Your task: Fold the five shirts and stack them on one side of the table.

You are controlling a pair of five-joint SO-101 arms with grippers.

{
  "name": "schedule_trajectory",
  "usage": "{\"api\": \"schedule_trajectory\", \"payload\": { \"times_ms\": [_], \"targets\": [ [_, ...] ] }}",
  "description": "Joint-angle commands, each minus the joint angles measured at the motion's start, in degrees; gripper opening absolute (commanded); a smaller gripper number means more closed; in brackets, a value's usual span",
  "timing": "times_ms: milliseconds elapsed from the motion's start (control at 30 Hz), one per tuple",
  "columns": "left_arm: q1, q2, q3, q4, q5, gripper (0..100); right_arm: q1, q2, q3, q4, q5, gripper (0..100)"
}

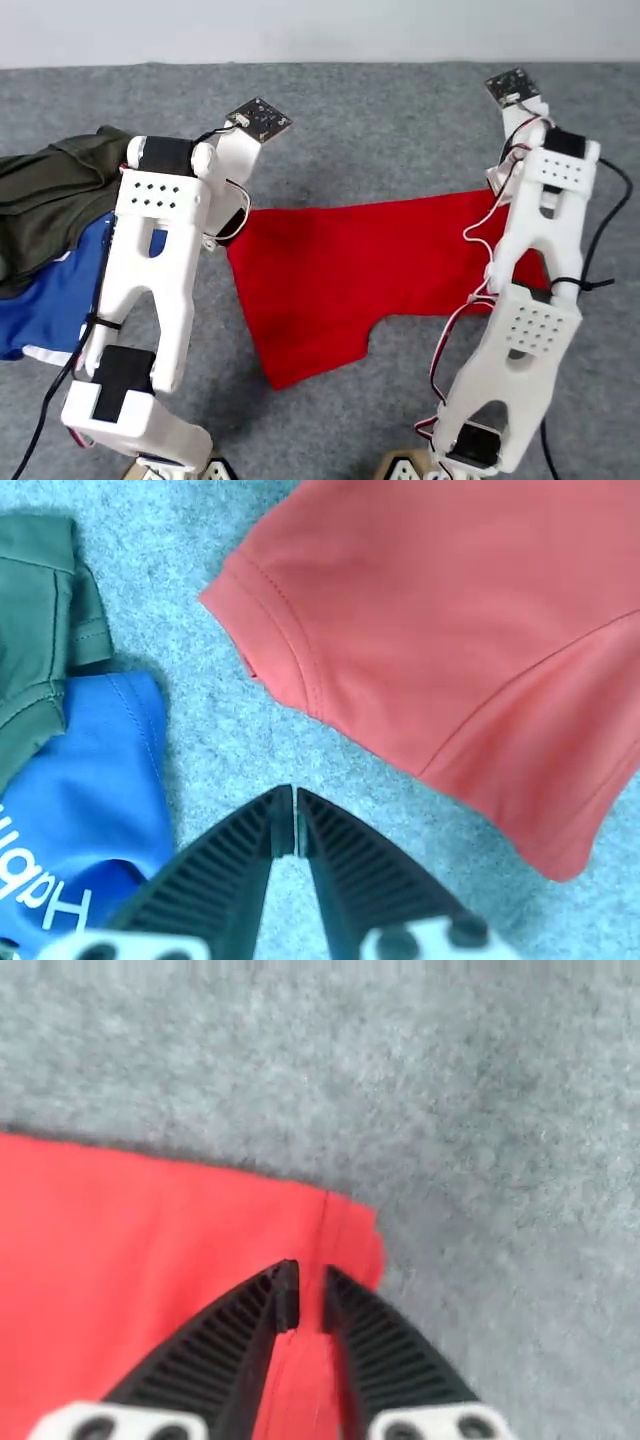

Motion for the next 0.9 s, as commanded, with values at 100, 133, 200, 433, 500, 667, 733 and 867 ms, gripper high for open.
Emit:
{"api": "schedule_trajectory", "payload": {
  "times_ms": [100, 133, 200, 433, 500, 667, 733, 867],
  "targets": [
    [-0.62, -3.78, 1.63, 1.41, 0.62, 2, 2.86, 5.67, -3.52, -12.7, -0.53, 1.7],
    [-0.62, -3.78, 2.15, 1.41, 0.62, 2, 2.77, 5.67, -3.52, -13.05, -0.53, 1.7],
    [-0.62, -3.78, 2.68, 1.41, 0.62, 2, 2.42, 5.32, -3.52, -12.88, -0.62, 1.7],
    [-0.62, -3.78, 2.77, 1.41, 0.62, 2, -0.22, -2.24, -3.52, -4.26, -0.97, 1.8],
    [-0.62, -3.78, 2.77, 1.41, 0.62, 2, -1.19, -4.18, -3.52, -1.89, -0.97, 1.8],
    [-5.54, -6.42, 2.59, 1.32, 3.34, 2, -3.21, -9.01, -3.52, 4.35, -0.7, 1.9],
    [-9.23, -9.23, 2.68, 1.41, 4.13, 2, -3.91, -11.21, -3.52, 7.34, -0.97, 1.9],
    [-17.58, -16.26, 2.86, 1.41, 4.13, 2, -6.99, -15.52, -3.52, 16.22, -0.62, 1.9]
  ]
}}
